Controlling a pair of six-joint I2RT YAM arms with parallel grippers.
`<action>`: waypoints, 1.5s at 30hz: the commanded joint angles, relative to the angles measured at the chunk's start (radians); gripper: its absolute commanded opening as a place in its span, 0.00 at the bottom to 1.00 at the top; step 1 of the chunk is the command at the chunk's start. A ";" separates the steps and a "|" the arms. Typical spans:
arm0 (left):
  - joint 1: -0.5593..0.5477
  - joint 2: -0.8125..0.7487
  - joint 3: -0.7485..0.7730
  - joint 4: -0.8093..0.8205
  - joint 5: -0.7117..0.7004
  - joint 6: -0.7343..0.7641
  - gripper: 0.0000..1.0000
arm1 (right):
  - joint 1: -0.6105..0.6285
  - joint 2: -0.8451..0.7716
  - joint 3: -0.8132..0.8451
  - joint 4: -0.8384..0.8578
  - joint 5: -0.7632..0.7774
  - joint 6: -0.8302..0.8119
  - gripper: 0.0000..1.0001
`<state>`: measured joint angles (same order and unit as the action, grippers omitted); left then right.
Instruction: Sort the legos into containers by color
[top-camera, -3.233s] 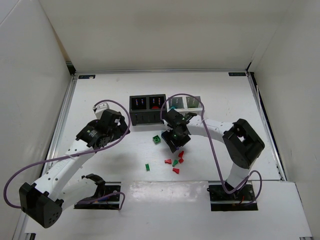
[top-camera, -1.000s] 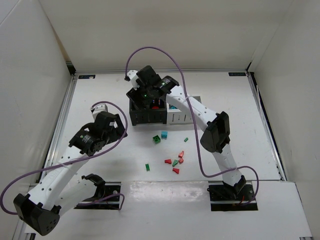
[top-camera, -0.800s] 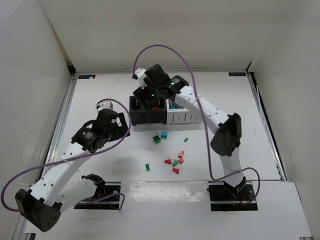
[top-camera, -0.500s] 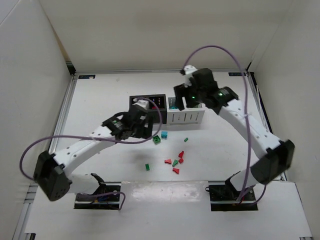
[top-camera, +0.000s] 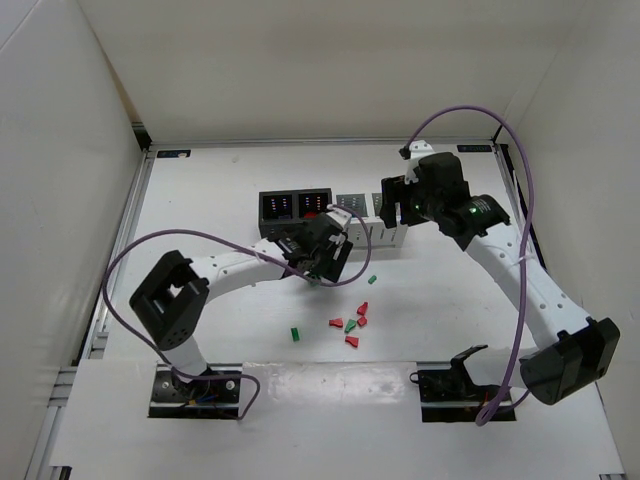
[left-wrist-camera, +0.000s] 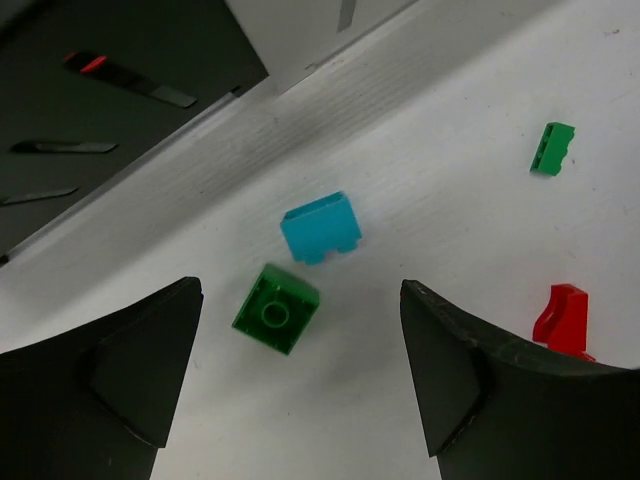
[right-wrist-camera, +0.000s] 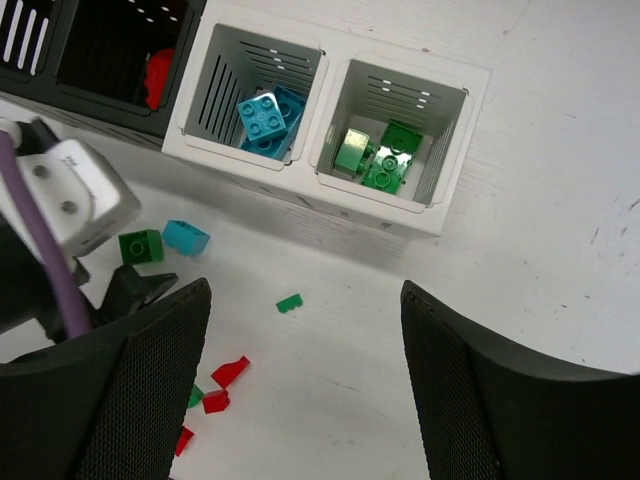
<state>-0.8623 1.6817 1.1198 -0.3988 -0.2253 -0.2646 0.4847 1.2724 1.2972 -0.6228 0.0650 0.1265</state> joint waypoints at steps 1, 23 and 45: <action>0.009 0.019 0.035 0.089 0.009 0.034 0.90 | 0.000 0.002 -0.002 0.034 0.007 0.009 0.79; 0.020 0.157 0.089 0.084 0.061 -0.007 0.65 | -0.046 0.030 0.005 0.006 -0.027 0.001 0.80; -0.001 0.101 0.101 0.006 0.050 -0.021 0.46 | -0.037 0.022 0.016 -0.009 -0.018 -0.004 0.80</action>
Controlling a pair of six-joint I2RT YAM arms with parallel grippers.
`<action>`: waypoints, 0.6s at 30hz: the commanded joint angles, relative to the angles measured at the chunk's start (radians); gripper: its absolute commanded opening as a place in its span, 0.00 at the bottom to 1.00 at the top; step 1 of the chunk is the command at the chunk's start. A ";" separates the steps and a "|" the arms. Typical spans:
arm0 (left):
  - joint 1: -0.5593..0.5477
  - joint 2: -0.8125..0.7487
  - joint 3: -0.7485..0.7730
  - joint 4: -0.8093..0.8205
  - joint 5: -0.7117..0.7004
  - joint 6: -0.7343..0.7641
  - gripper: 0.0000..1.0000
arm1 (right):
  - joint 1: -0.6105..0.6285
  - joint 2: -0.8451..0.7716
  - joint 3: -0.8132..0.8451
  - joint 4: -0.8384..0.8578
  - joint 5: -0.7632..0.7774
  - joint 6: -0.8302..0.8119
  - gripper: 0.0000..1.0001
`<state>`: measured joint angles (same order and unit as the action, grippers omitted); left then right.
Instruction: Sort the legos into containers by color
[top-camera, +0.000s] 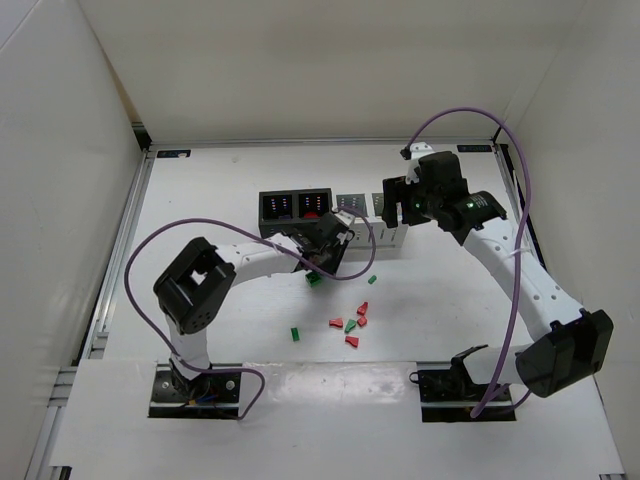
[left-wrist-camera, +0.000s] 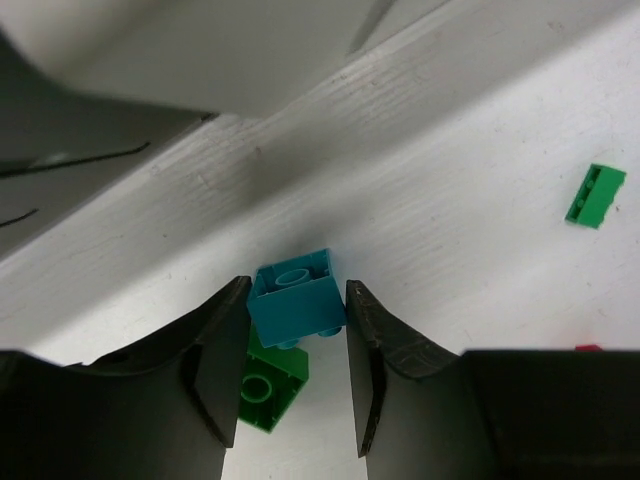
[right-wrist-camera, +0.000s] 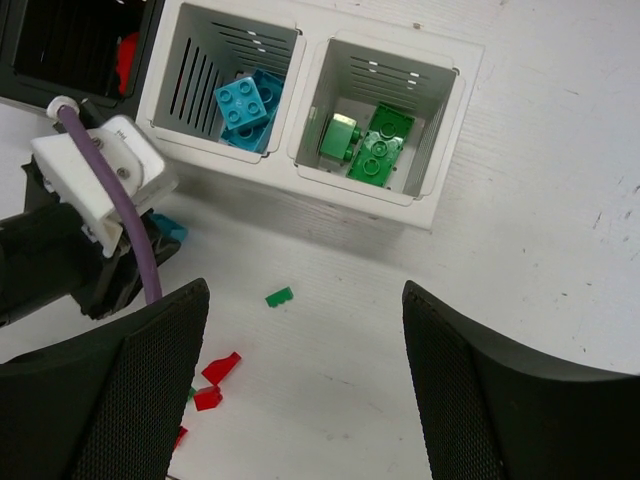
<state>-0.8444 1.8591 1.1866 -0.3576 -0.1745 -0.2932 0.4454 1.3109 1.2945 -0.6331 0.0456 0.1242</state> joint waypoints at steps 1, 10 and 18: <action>-0.025 -0.140 0.034 -0.058 -0.009 0.020 0.46 | 0.003 -0.025 0.014 0.004 0.023 0.003 0.80; -0.025 -0.322 0.152 -0.029 -0.046 0.129 0.46 | -0.082 -0.171 -0.107 0.085 0.034 0.061 0.82; 0.039 -0.075 0.456 -0.106 -0.011 0.170 0.46 | -0.122 -0.208 -0.135 0.105 0.054 0.080 0.83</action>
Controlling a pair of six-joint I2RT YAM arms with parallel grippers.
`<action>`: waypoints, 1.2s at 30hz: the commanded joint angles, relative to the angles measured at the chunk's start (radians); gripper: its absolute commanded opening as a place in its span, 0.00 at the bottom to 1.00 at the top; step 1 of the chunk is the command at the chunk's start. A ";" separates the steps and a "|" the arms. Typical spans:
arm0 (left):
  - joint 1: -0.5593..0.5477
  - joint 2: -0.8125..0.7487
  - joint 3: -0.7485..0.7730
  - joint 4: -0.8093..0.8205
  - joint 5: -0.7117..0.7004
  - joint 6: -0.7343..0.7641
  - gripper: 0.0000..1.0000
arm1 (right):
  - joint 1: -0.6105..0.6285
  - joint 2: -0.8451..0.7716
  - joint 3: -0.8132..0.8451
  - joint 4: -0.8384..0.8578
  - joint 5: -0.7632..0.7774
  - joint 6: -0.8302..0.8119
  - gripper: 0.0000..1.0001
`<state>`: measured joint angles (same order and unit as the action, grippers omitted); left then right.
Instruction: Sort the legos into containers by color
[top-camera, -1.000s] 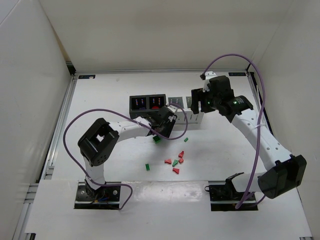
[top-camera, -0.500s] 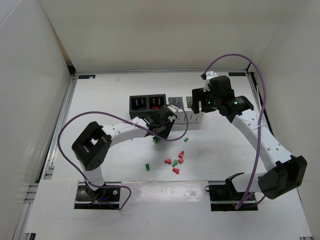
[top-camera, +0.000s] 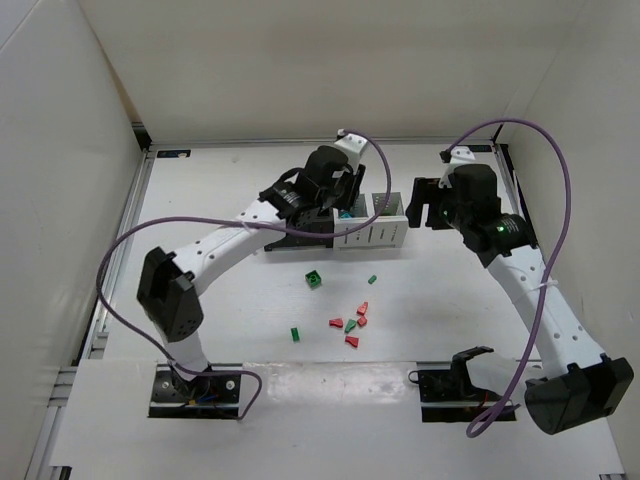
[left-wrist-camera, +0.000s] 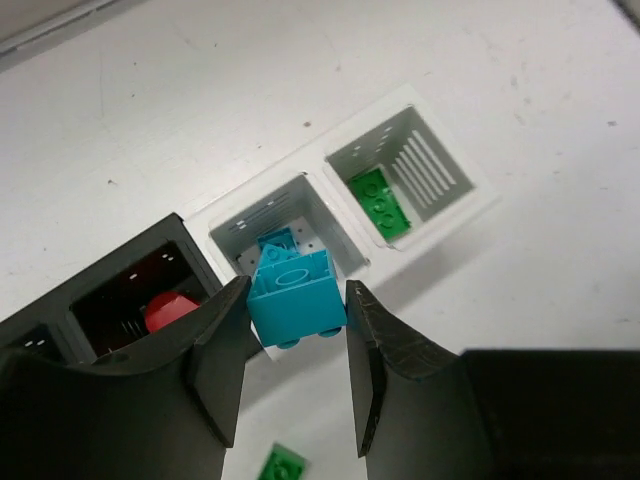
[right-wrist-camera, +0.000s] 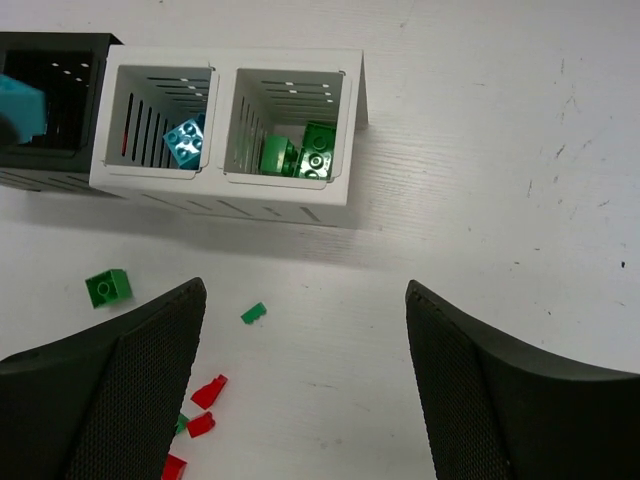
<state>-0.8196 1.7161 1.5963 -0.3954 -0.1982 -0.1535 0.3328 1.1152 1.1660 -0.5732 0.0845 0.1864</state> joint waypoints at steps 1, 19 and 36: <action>0.022 0.080 0.072 -0.072 0.013 0.031 0.46 | -0.009 -0.011 -0.005 0.047 0.009 0.021 0.83; 0.037 0.163 0.171 -0.115 0.057 -0.001 0.90 | 0.043 -0.029 -0.023 0.042 0.070 0.022 0.86; 0.121 -0.550 -0.456 -0.437 -0.333 -0.485 1.00 | 0.506 0.198 -0.092 0.204 -0.124 -0.160 0.88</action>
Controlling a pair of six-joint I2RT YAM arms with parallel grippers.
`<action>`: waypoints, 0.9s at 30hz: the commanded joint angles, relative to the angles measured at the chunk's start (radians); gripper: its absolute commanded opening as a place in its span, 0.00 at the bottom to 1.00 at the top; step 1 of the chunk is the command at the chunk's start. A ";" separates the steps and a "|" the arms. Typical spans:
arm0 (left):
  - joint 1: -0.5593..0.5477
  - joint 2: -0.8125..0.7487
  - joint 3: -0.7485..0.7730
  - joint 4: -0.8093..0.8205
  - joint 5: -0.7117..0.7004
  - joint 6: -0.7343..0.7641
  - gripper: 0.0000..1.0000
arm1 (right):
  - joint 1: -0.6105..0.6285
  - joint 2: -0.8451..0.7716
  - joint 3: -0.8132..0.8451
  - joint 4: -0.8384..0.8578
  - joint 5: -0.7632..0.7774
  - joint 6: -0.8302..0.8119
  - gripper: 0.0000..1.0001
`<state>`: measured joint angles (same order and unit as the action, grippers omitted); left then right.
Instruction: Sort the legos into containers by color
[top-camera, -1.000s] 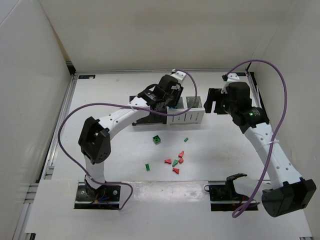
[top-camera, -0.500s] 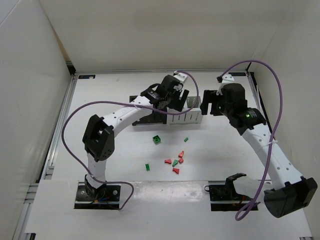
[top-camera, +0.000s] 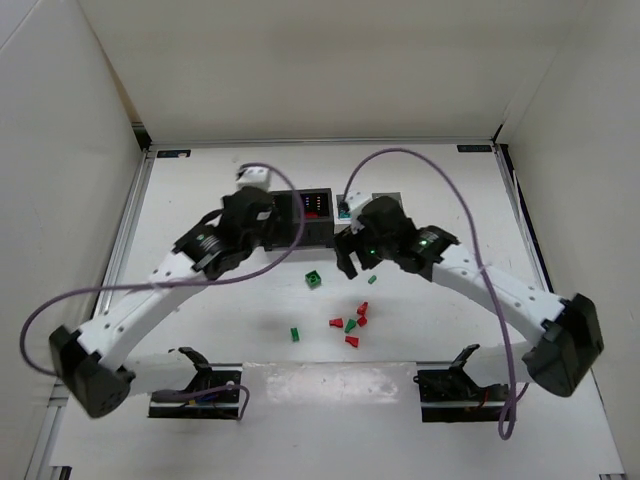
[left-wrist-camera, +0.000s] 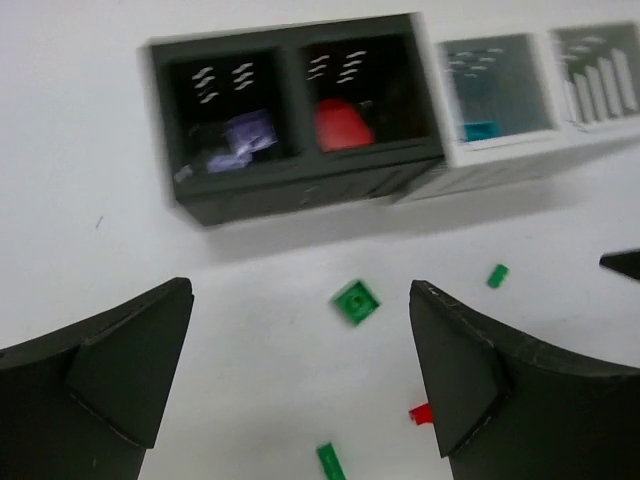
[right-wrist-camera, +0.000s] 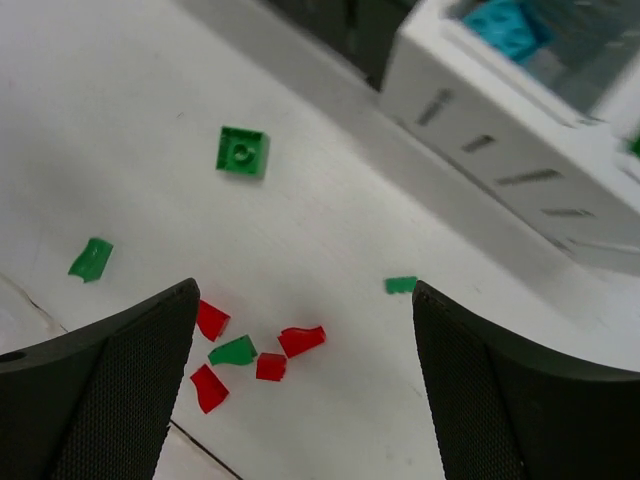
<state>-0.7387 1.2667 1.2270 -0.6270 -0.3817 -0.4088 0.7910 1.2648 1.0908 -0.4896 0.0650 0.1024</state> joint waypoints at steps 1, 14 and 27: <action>0.048 -0.125 -0.131 -0.229 -0.155 -0.292 1.00 | 0.059 0.094 -0.017 0.131 -0.108 -0.093 0.88; 0.056 -0.371 -0.316 -0.395 -0.197 -0.447 1.00 | 0.120 0.519 0.176 0.171 -0.100 -0.139 0.90; 0.055 -0.366 -0.319 -0.393 -0.200 -0.443 1.00 | 0.136 0.665 0.215 0.184 -0.070 -0.141 0.83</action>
<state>-0.6846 0.9199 0.9001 -1.0180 -0.5606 -0.8471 0.9260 1.9083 1.2633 -0.3298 -0.0208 -0.0322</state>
